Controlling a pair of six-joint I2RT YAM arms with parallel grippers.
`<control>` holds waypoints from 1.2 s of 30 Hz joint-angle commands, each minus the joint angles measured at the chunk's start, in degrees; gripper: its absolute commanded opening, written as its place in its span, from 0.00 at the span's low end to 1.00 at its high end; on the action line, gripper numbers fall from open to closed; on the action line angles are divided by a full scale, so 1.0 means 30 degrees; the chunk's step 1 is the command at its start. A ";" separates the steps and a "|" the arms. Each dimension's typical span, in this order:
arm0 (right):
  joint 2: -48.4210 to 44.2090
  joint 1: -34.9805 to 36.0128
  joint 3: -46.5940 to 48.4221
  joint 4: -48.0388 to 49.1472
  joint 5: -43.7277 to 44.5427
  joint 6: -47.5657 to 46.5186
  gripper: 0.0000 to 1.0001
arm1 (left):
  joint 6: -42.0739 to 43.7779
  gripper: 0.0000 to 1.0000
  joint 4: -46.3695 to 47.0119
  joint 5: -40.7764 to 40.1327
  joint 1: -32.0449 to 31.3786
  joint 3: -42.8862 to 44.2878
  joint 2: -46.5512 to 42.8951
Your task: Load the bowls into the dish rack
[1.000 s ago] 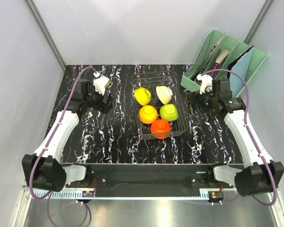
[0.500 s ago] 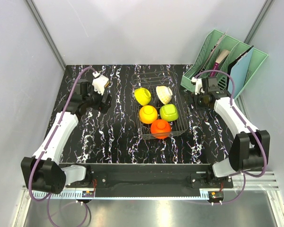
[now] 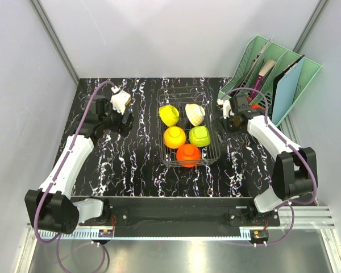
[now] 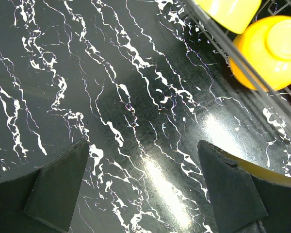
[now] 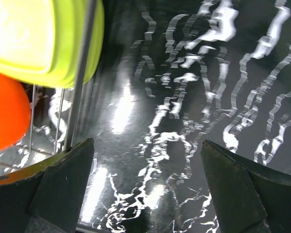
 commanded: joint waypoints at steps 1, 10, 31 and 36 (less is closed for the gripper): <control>0.0073 0.1374 0.0356 -0.0681 -0.1940 -0.0666 1.00 | 0.0354 0.99 0.0786 -0.0373 0.0018 0.0185 -0.0306; 0.0044 0.1580 0.0414 -0.0596 -0.0600 -0.0989 1.00 | 0.0471 0.99 0.0874 -0.0403 0.0018 -0.0166 -0.0424; -0.8038 -0.2546 0.2494 -0.1943 -0.3639 -0.1283 1.00 | -0.0435 0.99 0.0463 0.0212 0.1891 -0.1101 -0.5049; -0.8599 -0.3488 0.2407 -0.1709 -0.5221 -0.1019 1.00 | -0.0555 0.99 0.0639 0.0740 0.2420 -0.2626 -0.6019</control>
